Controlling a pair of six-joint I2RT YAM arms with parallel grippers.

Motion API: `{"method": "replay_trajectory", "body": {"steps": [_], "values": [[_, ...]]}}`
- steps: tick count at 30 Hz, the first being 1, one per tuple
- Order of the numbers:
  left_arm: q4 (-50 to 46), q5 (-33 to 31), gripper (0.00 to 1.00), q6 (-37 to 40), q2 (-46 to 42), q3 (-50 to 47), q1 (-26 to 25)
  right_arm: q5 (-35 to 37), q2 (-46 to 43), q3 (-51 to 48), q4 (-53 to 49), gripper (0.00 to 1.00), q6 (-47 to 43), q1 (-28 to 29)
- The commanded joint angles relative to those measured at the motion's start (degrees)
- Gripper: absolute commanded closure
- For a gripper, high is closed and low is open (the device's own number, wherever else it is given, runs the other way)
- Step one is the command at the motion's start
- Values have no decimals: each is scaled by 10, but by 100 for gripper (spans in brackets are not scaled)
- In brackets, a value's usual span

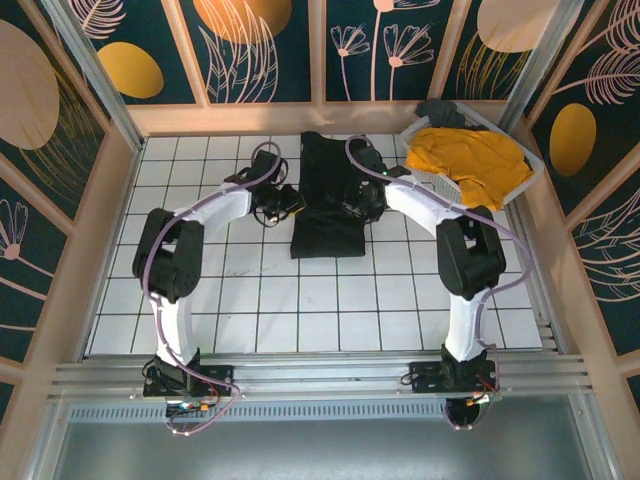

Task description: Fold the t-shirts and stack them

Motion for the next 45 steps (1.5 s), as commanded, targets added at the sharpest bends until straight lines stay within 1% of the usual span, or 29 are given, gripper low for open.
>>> {"method": "replay_trajectory", "body": {"steps": [1,2,3,4,5,6,8,10,12,14,17,21,26,30,32,33,35,36,37,38,40,41,45], "values": [[-1,5,49,25,25,56,6,21,11,31,-14,33,-30,-11],[0,1,40,27,20,57,6,33,8,36,-23,20,-32,-13],[3,-3,38,29,13,52,6,41,2,37,-26,17,-33,-15],[3,-9,37,28,1,38,6,50,-10,31,-22,13,-37,-14],[6,-14,38,27,-14,17,6,53,-30,20,-14,8,-41,-13],[10,-16,39,23,-32,-7,6,53,-47,6,-6,5,-43,-12],[23,-20,43,4,-79,-78,6,76,-87,-27,1,3,-44,-10],[52,-6,47,-26,-125,-156,5,82,-123,-68,1,3,-43,-6],[85,13,48,-59,-163,-229,1,70,-155,-116,5,7,-31,-2],[119,31,47,-90,-200,-295,-4,58,-183,-174,19,13,-10,10],[175,57,44,-133,-210,-345,-4,16,-202,-242,50,20,29,26],[215,71,40,-171,-190,-352,-10,-42,-202,-305,126,24,88,25],[240,79,40,-187,-146,-341,-21,-84,-166,-320,187,28,137,24],[255,83,41,-191,-118,-327,-31,-96,-139,-324,212,32,158,23],[251,89,48,-189,-104,-319,-36,-99,-132,-325,218,36,168,22],[249,89,53,-188,-99,-317,-38,-99,-128,-324,219,40,172,21],[247,86,72,-187,-96,-323,-39,-98,-123,-320,221,49,176,17],[247,83,83,-187,-99,-327,-39,-94,-121,-315,218,54,174,15],[247,79,95,-187,-102,-331,-39,-86,-121,-308,214,63,172,14],[248,79,100,-188,-106,-334,-39,-80,-122,-301,210,73,167,12],[252,75,100,-195,-121,-348,-39,-60,-125,-276,188,96,149,12],[254,68,100,-199,-135,-356,-39,-49,-126,-263,176,100,137,13],[283,26,100,-214,-223,-397,-39,-7,-147,-222,125,100,100,21]]}}
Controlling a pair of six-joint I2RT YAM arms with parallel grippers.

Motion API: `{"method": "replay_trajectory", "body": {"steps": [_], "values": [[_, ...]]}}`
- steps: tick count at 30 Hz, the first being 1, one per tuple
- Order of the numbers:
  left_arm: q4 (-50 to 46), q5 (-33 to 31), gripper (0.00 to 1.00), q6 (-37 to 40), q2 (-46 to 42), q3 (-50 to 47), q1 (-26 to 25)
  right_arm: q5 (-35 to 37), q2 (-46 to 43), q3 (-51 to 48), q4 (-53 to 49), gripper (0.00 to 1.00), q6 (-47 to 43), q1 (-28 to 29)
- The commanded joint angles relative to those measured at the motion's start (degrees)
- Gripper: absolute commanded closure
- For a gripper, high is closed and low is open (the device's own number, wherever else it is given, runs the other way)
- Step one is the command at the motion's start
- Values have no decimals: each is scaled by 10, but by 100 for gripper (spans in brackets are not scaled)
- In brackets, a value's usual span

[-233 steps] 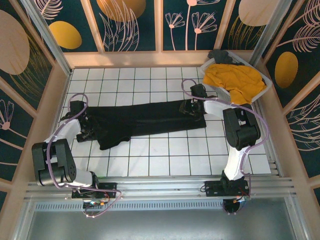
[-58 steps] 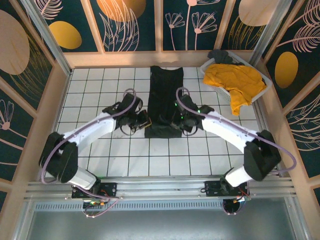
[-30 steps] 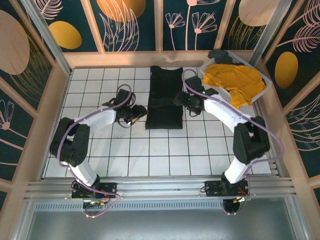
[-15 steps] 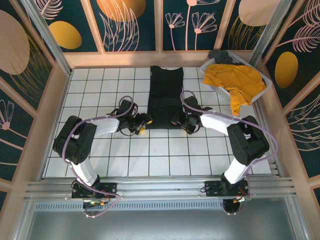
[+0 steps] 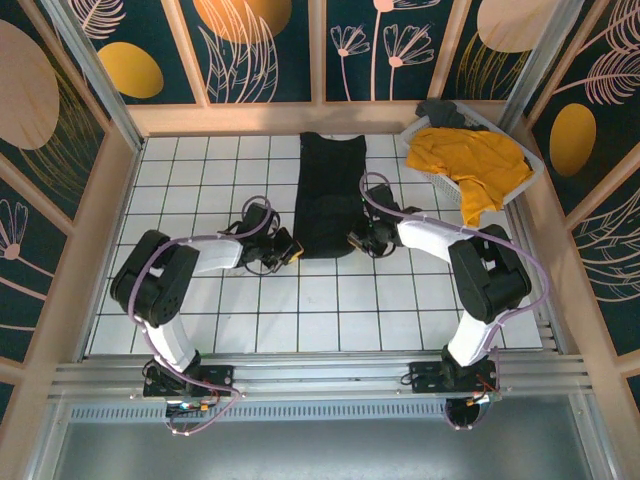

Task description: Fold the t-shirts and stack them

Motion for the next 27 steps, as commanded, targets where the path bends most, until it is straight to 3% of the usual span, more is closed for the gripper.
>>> {"method": "replay_trajectory", "body": {"steps": [1,8,13,16,22,27], "values": [[18,-39,100,-16,-81,-26,-1,56,-26,34,-45,100,-33,4],[-7,-3,100,-26,-104,-62,-5,25,-76,-41,-61,100,-16,22],[-81,54,100,0,-151,-97,-23,-4,-142,-116,-106,100,2,85],[-129,64,100,0,-227,-119,-42,-22,-191,-139,-152,100,22,132],[-188,28,100,-57,-355,-107,-42,-2,-269,-105,-224,100,75,158],[-187,5,100,-72,-353,-45,-40,30,-257,-17,-264,100,78,126]]}}
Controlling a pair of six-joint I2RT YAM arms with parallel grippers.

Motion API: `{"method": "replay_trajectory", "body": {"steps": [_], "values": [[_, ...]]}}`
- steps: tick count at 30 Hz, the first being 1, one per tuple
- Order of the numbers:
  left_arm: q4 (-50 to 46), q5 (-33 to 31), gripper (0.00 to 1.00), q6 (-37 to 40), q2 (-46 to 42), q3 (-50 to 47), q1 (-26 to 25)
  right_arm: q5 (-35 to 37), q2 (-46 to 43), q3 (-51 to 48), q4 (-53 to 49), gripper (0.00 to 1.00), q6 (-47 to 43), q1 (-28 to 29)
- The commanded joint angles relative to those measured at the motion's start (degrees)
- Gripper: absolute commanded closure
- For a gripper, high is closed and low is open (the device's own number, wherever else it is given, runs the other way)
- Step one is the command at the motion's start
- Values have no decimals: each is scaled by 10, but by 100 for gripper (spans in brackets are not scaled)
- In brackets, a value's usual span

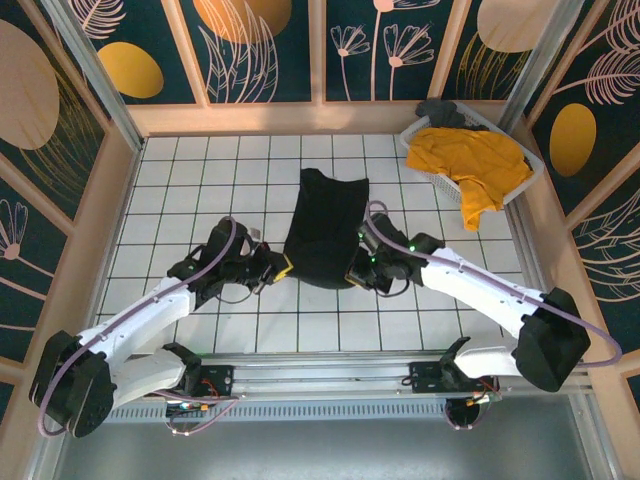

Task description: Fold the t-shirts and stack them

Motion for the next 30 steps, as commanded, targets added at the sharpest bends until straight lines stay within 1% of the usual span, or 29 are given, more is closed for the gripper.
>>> {"method": "replay_trajectory", "body": {"steps": [1,4,7,10,11,12,16,22,23,24,25,26,27,29,30], "values": [[-26,-28,100,-22,14,57,5,37,10,64,-61,100,17,-26],[-25,-37,100,-15,46,105,12,42,39,118,-77,100,10,-55],[-9,-41,100,-11,83,145,24,39,71,160,-73,100,-4,-89],[9,-37,100,-4,134,192,47,42,111,207,-58,100,-24,-120],[10,-35,100,3,156,217,56,46,129,227,-53,100,-33,-121],[8,-34,100,12,177,242,65,50,148,246,-46,100,-41,-140],[-12,-27,100,51,292,356,86,40,233,309,-13,100,-67,-180],[-20,-23,100,86,495,523,111,26,392,423,17,100,-94,-227],[-21,-23,100,92,531,555,115,30,418,447,21,93,-100,-233],[-19,-23,90,96,563,586,118,34,443,474,23,75,-110,-239],[-12,-15,75,98,592,610,121,41,464,500,19,61,-119,-244],[-8,-6,61,101,621,644,124,49,484,531,11,48,-131,-249],[-19,-10,53,110,638,678,124,56,497,559,5,40,-147,-252],[-52,-37,50,131,645,721,125,59,497,586,17,30,-182,-253],[-65,-49,49,138,635,723,124,55,488,589,31,25,-204,-254]]}}
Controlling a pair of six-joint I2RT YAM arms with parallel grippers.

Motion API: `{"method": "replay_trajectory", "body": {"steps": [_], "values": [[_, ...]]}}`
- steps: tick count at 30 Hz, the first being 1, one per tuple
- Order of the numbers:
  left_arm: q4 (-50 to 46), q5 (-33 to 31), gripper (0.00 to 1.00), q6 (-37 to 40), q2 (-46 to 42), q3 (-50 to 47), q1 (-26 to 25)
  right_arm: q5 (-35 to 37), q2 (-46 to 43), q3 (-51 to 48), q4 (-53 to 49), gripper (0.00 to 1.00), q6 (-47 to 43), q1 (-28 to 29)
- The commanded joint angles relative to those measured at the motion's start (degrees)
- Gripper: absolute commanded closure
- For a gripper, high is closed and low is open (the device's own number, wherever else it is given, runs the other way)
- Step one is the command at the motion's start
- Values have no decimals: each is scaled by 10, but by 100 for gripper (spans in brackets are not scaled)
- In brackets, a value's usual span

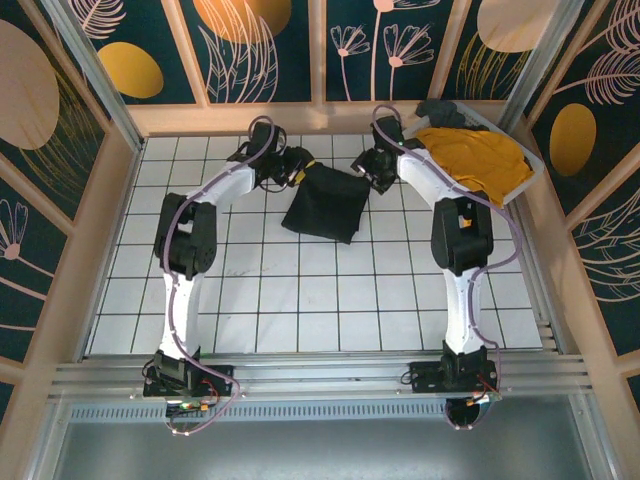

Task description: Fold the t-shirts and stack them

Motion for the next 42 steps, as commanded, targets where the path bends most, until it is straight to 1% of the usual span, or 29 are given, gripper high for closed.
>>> {"method": "replay_trajectory", "body": {"steps": [1,2,3,5,7,9,12,15,17,18,21,23,26,28,29,30,31,32,35,39,42], "values": [[-47,-33,49,44,-40,41,2,20,-36,54,14,21,-80,-2],[-49,-42,48,47,-67,13,0,24,-44,58,4,20,-92,-4],[-40,-50,44,48,-100,-27,-4,28,-56,56,-7,20,-99,-6],[-7,-52,43,34,-167,-128,-14,36,-94,21,-11,20,-103,-6],[36,-37,43,-5,-228,-236,-27,29,-152,-58,17,21,-95,-5],[86,-28,45,-60,-282,-342,-52,15,-227,-168,62,24,-74,0],[145,-43,45,-137,-333,-444,-95,-1,-337,-320,120,25,-33,7],[241,-53,36,-214,-328,-504,-134,-21,-436,-445,163,27,20,17],[344,-48,33,-275,-299,-536,-151,-40,-490,-511,184,28,55,20],[371,-48,32,-295,-276,-539,-156,-48,-514,-538,190,29,70,22],[386,-65,29,-300,-231,-517,-166,-60,-568,-598,197,29,95,27],[418,-75,27,-314,-207,-514,-168,-64,-592,-619,191,30,106,27],[457,-86,28,-331,-169,-502,-168,-73,-614,-631,184,30,114,28],[470,-81,33,-341,-139,-482,-170,-76,-624,-631,178,31,115,27],[476,-80,36,-347,-124,-472,-171,-76,-627,-630,174,31,116,27],[482,-82,43,-353,-113,-466,-173,-76,-628,-628,170,31,115,27],[488,-83,54,-358,-103,-460,-174,-77,-629,-625,165,31,113,27],[495,-82,68,-363,-92,-454,-176,-77,-627,-621,158,31,112,27],[516,-100,100,-383,-75,-444,-173,-84,-621,-604,147,32,103,26],[543,-134,100,-394,-84,-453,-142,-80,-610,-580,129,32,88,25],[570,-138,100,-390,-105,-488,-91,-84,-600,-577,137,33,84,25]]}}
